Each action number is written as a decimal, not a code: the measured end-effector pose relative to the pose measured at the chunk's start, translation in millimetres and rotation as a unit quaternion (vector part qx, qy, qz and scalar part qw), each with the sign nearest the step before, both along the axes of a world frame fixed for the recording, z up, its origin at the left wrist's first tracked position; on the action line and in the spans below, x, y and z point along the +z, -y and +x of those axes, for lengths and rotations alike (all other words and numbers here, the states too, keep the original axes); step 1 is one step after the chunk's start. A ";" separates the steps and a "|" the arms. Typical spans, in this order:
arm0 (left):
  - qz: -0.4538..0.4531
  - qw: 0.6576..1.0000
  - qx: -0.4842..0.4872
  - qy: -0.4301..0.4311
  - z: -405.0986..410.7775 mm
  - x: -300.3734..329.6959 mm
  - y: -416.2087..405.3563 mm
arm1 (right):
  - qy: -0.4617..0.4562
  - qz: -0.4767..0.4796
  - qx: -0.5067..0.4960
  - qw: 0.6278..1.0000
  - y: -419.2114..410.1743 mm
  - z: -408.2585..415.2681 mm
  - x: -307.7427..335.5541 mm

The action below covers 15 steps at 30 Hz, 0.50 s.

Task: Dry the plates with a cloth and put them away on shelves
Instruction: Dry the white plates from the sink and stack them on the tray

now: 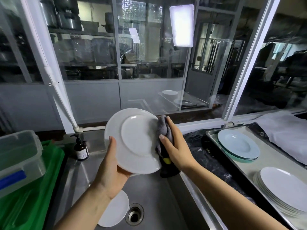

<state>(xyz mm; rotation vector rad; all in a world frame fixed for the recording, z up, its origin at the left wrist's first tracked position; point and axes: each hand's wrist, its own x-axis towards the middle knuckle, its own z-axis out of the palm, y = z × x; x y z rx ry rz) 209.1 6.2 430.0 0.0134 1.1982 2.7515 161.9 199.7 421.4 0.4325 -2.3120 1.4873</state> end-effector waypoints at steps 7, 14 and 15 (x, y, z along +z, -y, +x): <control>-0.047 0.998 -0.026 0.032 -6.7 -4.9 23.5 | 0.097 -0.108 -0.011 0.989 -5.7 -1.3 23.1; -0.138 0.985 0.008 0.106 -27.3 -27.2 33.8 | 0.092 -0.209 0.009 0.974 1.1 5.0 23.9; -0.152 0.981 0.015 0.118 -29.0 -31.7 33.1 | 0.086 -0.215 0.013 0.973 2.6 7.6 24.9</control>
